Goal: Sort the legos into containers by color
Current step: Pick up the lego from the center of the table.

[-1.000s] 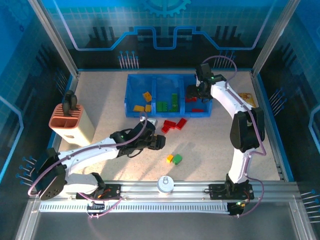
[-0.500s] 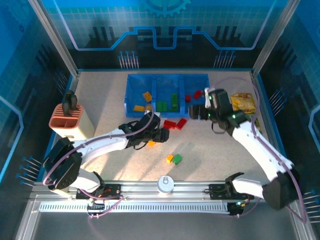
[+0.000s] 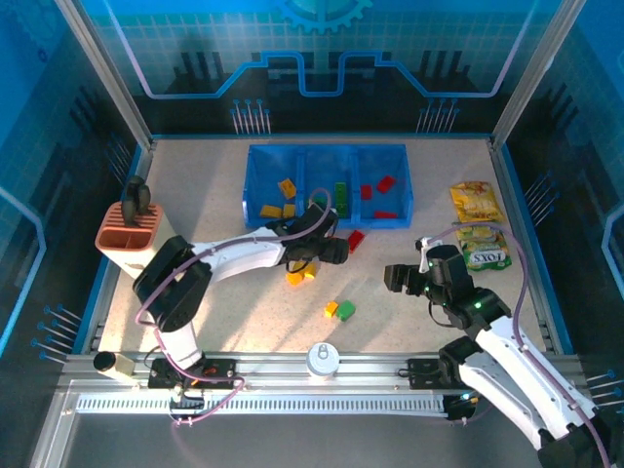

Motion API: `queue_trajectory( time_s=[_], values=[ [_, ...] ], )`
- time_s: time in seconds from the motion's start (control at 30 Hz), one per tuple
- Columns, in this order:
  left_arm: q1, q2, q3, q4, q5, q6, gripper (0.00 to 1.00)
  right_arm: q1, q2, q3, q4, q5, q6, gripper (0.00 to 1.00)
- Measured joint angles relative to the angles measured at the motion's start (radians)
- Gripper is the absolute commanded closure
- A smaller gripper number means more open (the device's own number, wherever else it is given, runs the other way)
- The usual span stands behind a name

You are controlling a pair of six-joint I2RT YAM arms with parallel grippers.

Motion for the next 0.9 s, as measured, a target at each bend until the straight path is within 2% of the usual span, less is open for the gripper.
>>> queue_trajectory(
  time_s=[0.37,0.63,0.77,0.9],
  values=[
    [0.0,0.117,0.082,-0.106,-0.121,0.047,0.23,0.0,0.045,0.0,0.0,-0.002,0.024,0.1],
    [0.0,0.203,0.114,-0.109,-0.121,0.077,0.5,0.0,0.042,0.0,0.002,-0.001,0.035,0.11],
    [0.0,0.206,0.114,-0.106,-0.122,0.1,0.68,0.0,0.026,0.0,-0.009,0.008,0.035,0.12],
    [-0.025,0.191,0.111,-0.105,-0.168,0.119,0.72,0.001,0.02,0.01,-0.03,0.051,0.041,0.13]
  ],
)
